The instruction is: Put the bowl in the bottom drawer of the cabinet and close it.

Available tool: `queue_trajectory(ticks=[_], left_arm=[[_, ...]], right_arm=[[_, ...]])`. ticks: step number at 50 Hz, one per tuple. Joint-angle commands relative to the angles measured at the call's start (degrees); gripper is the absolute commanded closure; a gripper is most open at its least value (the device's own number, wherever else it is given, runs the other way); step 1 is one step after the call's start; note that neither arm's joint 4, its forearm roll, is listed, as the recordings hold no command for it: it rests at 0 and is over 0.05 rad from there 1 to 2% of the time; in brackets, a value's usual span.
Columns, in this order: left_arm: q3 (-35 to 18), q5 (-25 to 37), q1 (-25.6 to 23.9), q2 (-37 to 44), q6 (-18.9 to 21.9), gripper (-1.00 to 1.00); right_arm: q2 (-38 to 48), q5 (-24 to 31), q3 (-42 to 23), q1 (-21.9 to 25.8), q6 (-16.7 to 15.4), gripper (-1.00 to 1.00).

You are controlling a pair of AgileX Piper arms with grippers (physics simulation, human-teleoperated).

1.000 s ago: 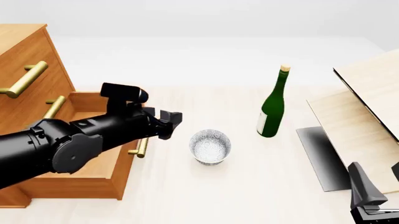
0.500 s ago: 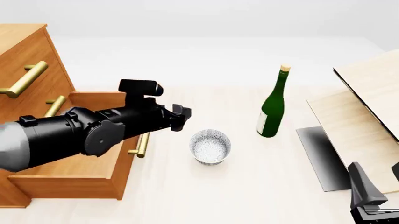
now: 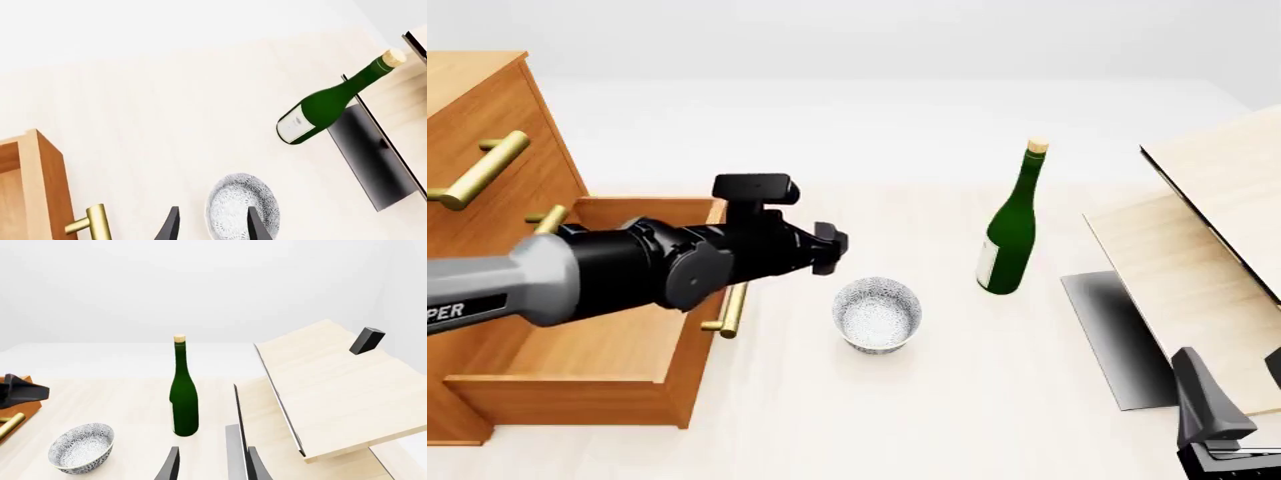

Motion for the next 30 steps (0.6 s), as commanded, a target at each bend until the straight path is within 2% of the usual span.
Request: queue_trajectory(ticks=[1, 30], left_arm=[[-2.1, 1.4, 0.6, 1.3, -1.8, -1.00], [-1.3, -1.1, -2.5, 6.1, -8.2, -1.00]], right_arm=[[0.0, 0.0, 0.0, 0.0, 0.0, -1.00], [0.0, 0.0, 0.0, 0.0, 0.0, -1.00]])
